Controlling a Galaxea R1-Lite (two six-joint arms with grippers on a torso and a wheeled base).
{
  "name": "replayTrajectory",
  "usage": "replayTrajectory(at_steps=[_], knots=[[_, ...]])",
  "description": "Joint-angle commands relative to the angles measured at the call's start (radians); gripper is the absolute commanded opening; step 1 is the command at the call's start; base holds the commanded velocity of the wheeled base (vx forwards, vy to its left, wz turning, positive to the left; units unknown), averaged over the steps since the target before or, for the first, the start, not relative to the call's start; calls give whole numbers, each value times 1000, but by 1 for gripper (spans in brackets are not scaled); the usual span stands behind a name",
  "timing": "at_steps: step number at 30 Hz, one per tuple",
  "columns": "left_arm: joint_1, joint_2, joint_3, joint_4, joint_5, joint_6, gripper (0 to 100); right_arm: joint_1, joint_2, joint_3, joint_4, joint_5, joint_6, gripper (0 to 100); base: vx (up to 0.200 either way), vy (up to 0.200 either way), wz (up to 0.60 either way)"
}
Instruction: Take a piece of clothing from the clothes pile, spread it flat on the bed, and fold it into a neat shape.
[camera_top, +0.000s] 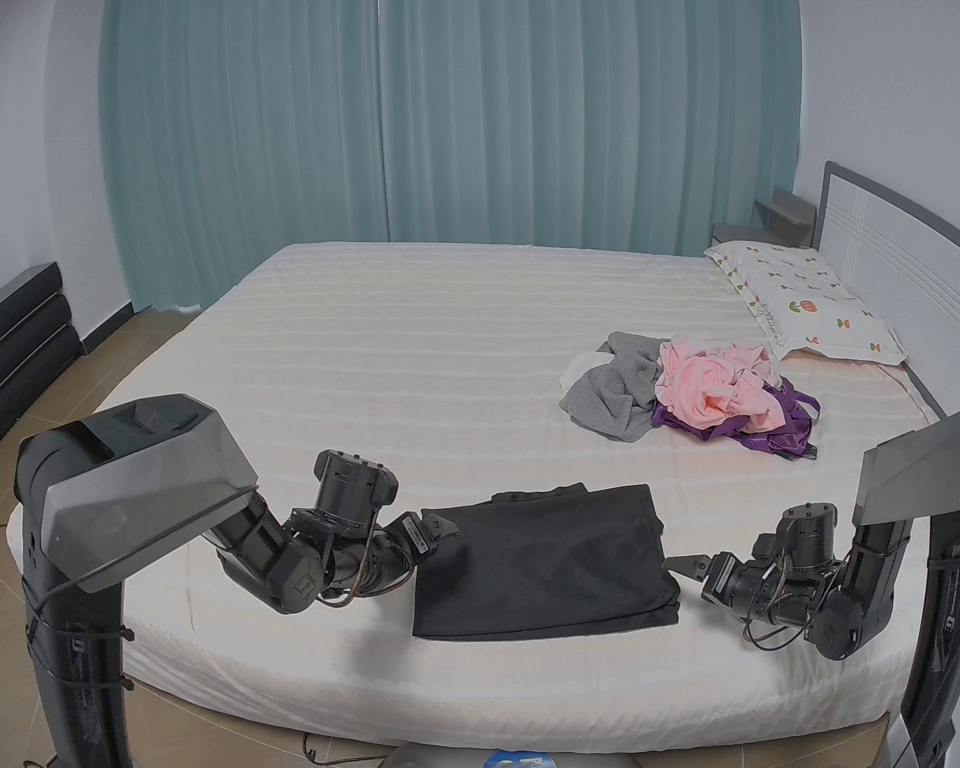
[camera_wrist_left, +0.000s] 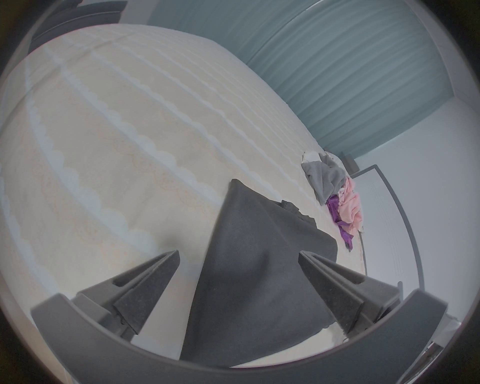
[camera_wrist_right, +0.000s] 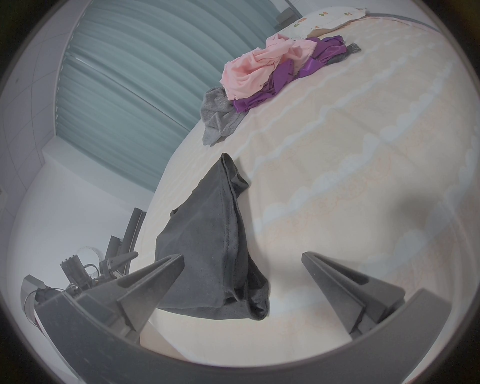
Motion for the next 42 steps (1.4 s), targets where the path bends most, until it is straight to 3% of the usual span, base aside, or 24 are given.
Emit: replayTrajectory(at_steps=[1,7,14,15,30,42], knots=[[-29,65,-40,-3,10,20,100,-4,5,3,-7,0,9,100,0,0,0],[-43,112,-80,-5,90,61,100,3,-1,9,-8,0,11,100,0,0,0],[-45,121,-90,-11,95,58,100,3,0,9,-8,0,11,100,0,0,0],[-45,120,-90,-11,95,58,0,3,0,9,-8,0,11,100,0,0,0],[-38,112,-74,-55,84,18,0,-9,16,1,-8,3,17,100,0,0,0],[-32,97,-58,-58,76,-11,0,-43,54,-54,-11,3,110,100,0,0,0]])
